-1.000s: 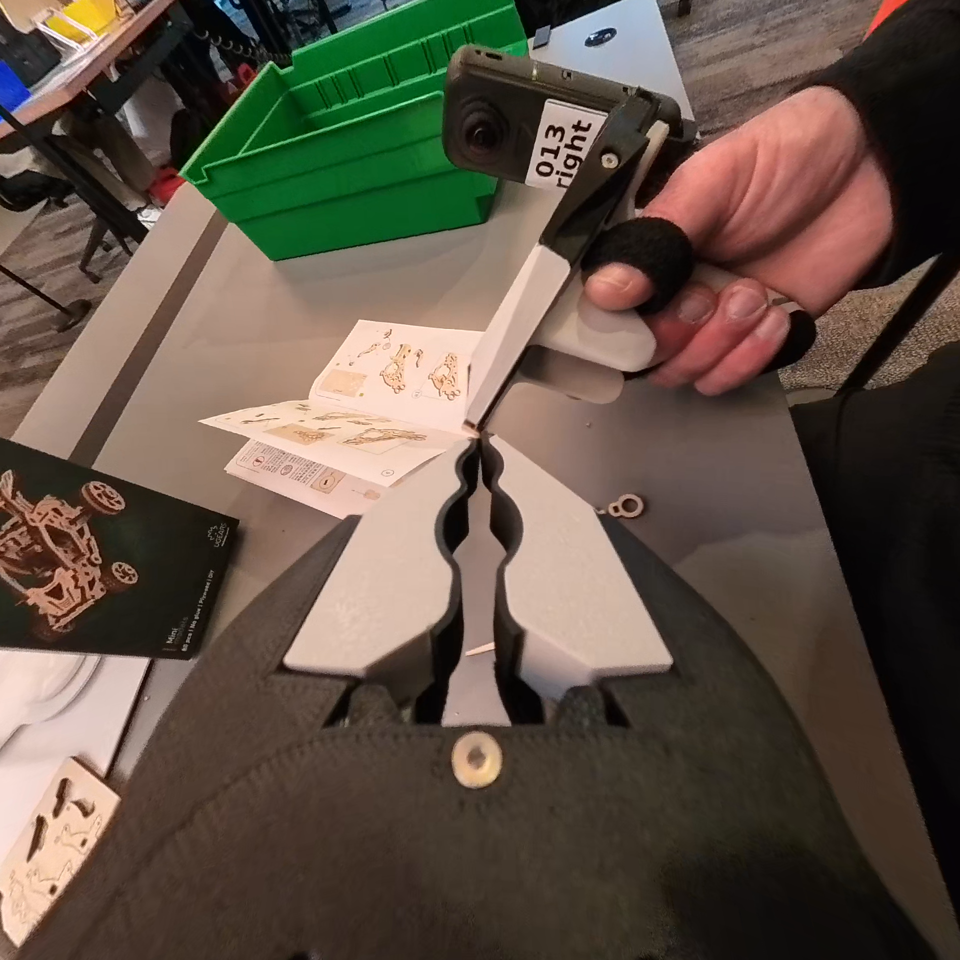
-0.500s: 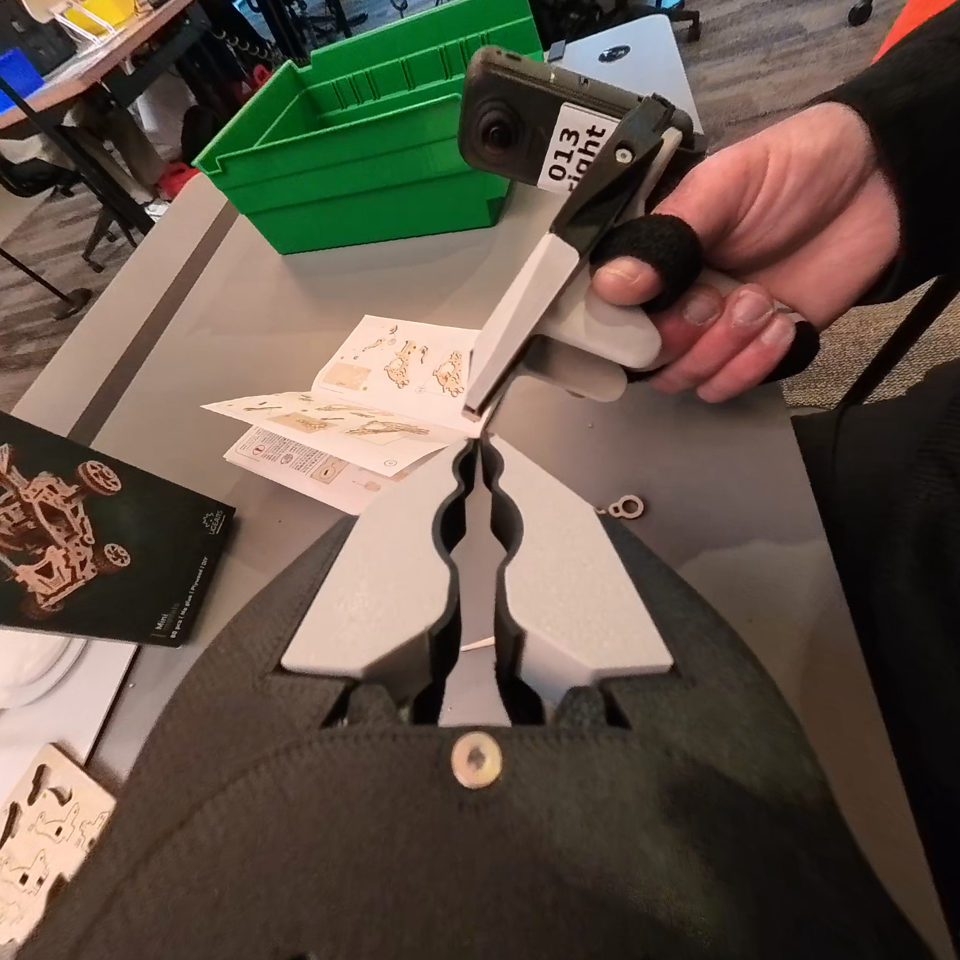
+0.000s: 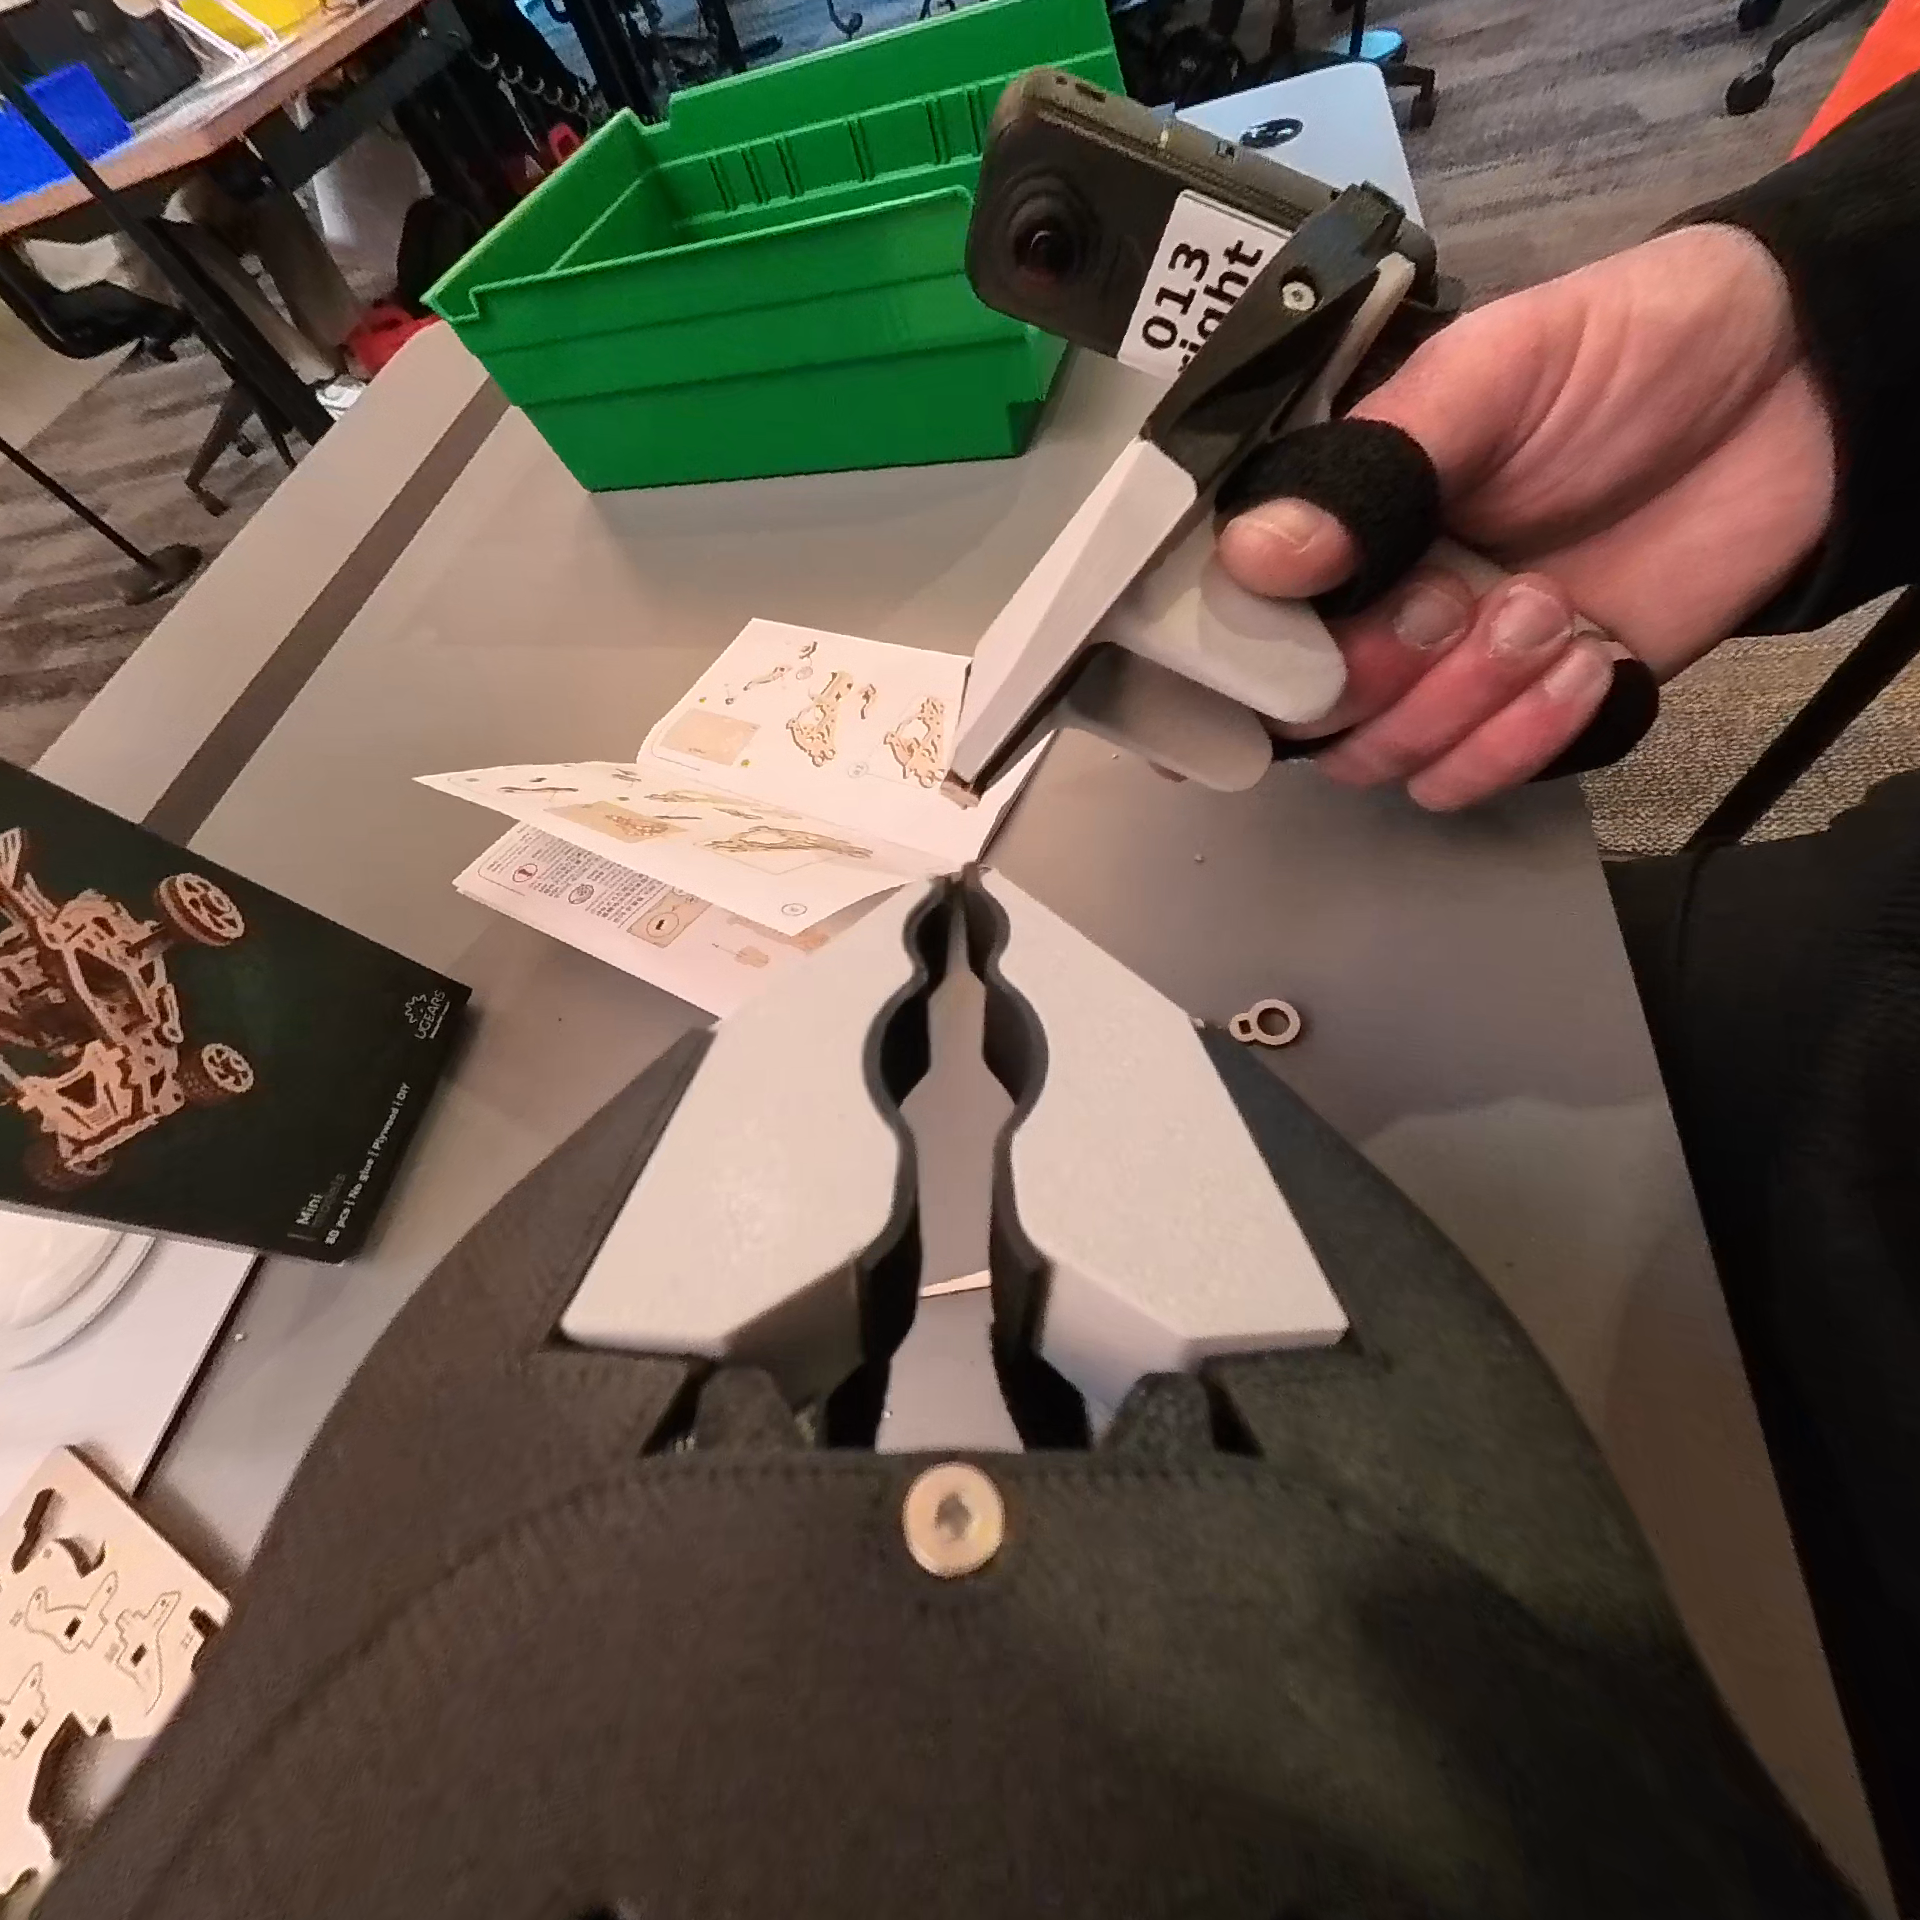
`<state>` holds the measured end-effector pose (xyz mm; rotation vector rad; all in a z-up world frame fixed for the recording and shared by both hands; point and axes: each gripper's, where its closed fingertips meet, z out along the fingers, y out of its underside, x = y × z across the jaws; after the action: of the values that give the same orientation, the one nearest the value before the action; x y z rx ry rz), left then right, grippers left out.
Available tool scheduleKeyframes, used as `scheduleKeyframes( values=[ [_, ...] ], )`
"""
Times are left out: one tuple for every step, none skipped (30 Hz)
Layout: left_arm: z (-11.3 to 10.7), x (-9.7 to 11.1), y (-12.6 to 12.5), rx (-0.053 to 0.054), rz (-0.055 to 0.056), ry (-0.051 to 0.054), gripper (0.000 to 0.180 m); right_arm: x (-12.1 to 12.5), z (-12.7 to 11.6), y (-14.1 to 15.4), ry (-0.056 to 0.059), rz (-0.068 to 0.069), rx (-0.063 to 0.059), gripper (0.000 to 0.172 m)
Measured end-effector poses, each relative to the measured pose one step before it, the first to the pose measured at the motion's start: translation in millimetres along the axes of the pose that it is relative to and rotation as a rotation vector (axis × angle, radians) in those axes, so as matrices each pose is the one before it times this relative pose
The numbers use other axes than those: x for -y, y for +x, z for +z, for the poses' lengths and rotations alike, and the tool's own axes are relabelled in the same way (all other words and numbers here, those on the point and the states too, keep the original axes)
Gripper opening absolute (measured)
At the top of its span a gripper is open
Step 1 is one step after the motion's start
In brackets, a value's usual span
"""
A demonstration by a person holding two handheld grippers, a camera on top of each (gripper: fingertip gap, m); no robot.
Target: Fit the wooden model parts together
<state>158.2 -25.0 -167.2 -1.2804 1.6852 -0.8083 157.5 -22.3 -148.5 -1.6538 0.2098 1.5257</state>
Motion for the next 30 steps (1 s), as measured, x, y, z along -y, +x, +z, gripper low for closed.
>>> scheduleKeyframes(
  values=[
    [0.07,-0.53,-0.23,0.0016,-0.0039,-0.0002,0.002,0.03,-0.09,0.24,-0.0002,-0.0008,-0.0011,0.000],
    [0.12,-0.30,0.09,-0.0013,-0.0058,0.0011,0.004,0.09,-0.06,0.10,0.0002,-0.0005,-0.0003,0.000],
    [0.10,-0.31,-0.21,0.0009,-0.0046,0.0008,0.005,0.21,-0.01,-0.11,0.0007,-0.0001,0.0004,0.000],
    [0.09,-0.58,-0.30,0.0024,-0.0033,-0.0011,0.007,0.26,-0.14,-0.03,0.0007,-0.0008,-0.0006,0.000],
    [0.15,-0.43,-0.02,0.0002,-0.0035,-0.0009,0.008,0.44,-0.16,0.12,0.0016,-0.0014,-0.0012,0.000],
    [0.07,0.06,-0.19,0.0007,-0.0029,0.0009,0.010,0.40,-0.07,-0.01,0.0018,-0.0009,-0.0007,0.000],
    [0.05,0.41,-0.21,0.0019,-0.0010,0.0026,0.011,0.24,-0.23,0.17,0.0008,-0.0004,-0.0008,0.000],
    [0.01,0.35,0.05,0.0006,-0.0006,0.0020,0.012,0.10,-0.06,0.09,0.0002,-0.0001,-0.0004,0.000],
    [0.22,0.15,0.27,-0.0017,-0.0007,0.0005,0.012,0.04,-0.08,0.15,-0.0002,-0.0004,-0.0007,0.000],
    [0.48,-0.58,0.45,-0.0028,-0.0018,-0.0033,0.013,0.05,-0.12,0.21,0.0003,-0.0008,-0.0012,0.000],
    [0.82,-1.46,0.75,-0.0041,-0.0026,-0.0079,0.013,0.11,-0.01,-0.15,0.0005,-0.0009,0.0000,0.000],
    [0.41,-0.88,0.36,-0.0001,0.0008,-0.0036,0.014,0.10,0.01,-0.11,-0.0003,-0.0014,-0.0004,0.000],
    [0.05,-0.03,0.45,0.0002,0.0014,0.0014,0.014,0.07,-0.06,0.21,-0.0004,-0.0030,-0.0028,0.000],
    [0.26,0.16,0.48,-0.0011,-0.0023,-0.0001,0.014,0.04,-0.07,0.35,-0.0007,-0.0038,-0.0034,0.001],
    [0.10,0.15,-0.09,0.0035,-0.0003,0.0001,0.014,0.15,0.05,-0.11,0.0004,-0.0008,-0.0001,0.000],
    [-0.07,0.50,-0.38,0.0054,0.0025,0.0016,0.014,0.33,-0.03,-0.09,0.0018,0.0013,0.0010,0.000],
    [-0.13,0.87,0.14,0.0007,0.0021,0.0025,0.014,0.17,-0.14,0.30,0.0014,0.0003,-0.0009,0.000],
    [-0.09,0.60,-0.44,0.0032,0.0009,0.0005,0.014,0.24,-0.06,0.29,0.0015,0.0007,-0.0008,0.000],
    [0.01,0.32,-0.50,0.0039,0.0009,-0.0005,0.015,0.22,-0.10,0.12,0.0021,0.0016,0.0003,0.000],
    [0.06,0.18,-0.31,0.0022,0.0009,0.0002,0.015,0.07,0.05,-0.12,0.0009,0.0009,0.0011,0.000],
    [0.10,0.08,0.08,0.0003,-0.0004,0.0001,0.015,-0.09,0.20,-0.05,-0.0002,-0.0003,0.0004,0.000],
    [0.17,-0.12,0.20,0.0001,-0.0011,-0.0001,0.016,-0.01,0.09,-0.08,0.0001,-0.0004,0.0000,0.000],
    [0.16,-0.31,0.16,0.0003,-0.0025,-0.0015,0.017,0.12,0.06,-0.12,0.0008,0.0005,0.0006,0.000],
    [0.20,-0.41,-0.53,0.0056,-0.0011,-0.0009,0.017,0.19,-0.05,-0.13,0.0013,0.0006,0.0005,0.000],
    [-0.24,-0.18,-0.37,0.0045,-0.0001,-0.0001,0.017,0.20,-0.14,0.11,0.0013,0.0001,-0.0002,0.000],
    [-0.26,-0.14,-0.09,0.0013,-0.0024,0.0001,0.017,0.26,-0.12,0.35,0.0014,-0.0009,-0.0020,0.000],
    [-0.14,-0.29,-0.43,0.0027,-0.0041,-0.0002,0.017,0.17,-0.11,0.17,0.0013,-0.0011,-0.0017,0.000],
    [-0.26,-0.23,-0.79,0.0051,-0.0041,-0.0001,0.017,0.18,-0.01,0.18,0.0009,-0.0008,-0.0007,0.000],
    [-0.17,0.16,-0.43,0.0026,-0.0032,0.0019,0.017,-0.03,0.06,0.09,-0.0005,-0.0017,-0.0012,0.001],
    [-0.18,0.68,0.00,0.0003,-0.0026,0.0044,0.017,-0.23,0.04,0.17,-0.0006,-0.0018,-0.0016,0.000]
  ],
)
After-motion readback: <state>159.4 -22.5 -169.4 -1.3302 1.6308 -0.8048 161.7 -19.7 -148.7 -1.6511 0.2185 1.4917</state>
